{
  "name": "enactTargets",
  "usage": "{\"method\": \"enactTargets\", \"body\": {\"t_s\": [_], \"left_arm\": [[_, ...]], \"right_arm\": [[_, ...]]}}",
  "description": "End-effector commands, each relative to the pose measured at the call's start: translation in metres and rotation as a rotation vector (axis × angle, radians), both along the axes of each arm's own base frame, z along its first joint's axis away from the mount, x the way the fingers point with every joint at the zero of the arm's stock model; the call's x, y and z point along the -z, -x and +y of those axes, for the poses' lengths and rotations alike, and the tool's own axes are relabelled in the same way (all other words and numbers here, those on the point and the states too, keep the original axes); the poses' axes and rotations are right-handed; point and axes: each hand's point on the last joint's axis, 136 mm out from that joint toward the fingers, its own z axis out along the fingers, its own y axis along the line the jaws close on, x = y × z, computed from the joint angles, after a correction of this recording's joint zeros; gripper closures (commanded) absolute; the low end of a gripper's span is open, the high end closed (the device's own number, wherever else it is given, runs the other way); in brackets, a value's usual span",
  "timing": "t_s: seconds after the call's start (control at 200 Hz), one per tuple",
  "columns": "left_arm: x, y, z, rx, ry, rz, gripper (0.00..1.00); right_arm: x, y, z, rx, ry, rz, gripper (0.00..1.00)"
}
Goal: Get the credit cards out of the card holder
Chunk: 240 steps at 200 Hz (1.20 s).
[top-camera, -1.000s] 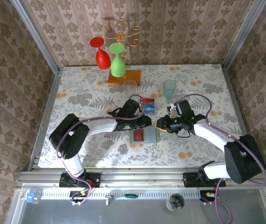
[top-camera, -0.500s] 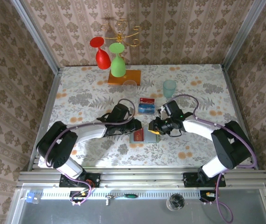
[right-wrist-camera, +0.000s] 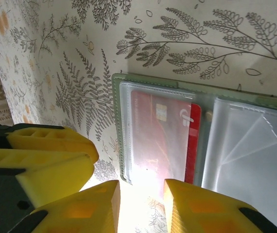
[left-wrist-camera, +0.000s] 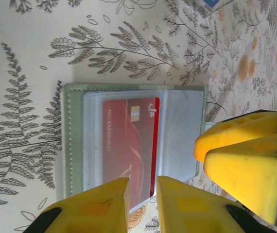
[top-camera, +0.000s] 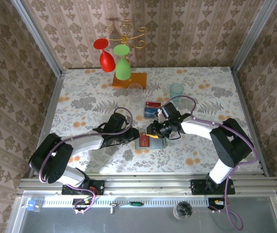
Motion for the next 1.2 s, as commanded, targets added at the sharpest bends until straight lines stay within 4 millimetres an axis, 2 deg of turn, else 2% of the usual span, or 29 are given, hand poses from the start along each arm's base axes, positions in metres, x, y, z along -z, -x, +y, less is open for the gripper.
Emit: {"method": "enactTargets", "body": {"t_s": [0.0,0.44,1.195], "left_arm": [[-0.004,-0.004,0.001,-0.01,0.012,-0.025,0.8],[0.021,-0.004,-0.004,0.019,-0.023,0.022,0.97],[0.048,0.007,0.012,0.014,-0.103,0.073,1.0]], "right_arm": [[0.0,-0.003,0.005,-0.004,0.007,0.011,0.71],[0.006,0.0,0.006,-0.012,0.019,0.028,0.71],[0.016,0.007,0.01,-0.028,0.035,0.052,0.7]]}}
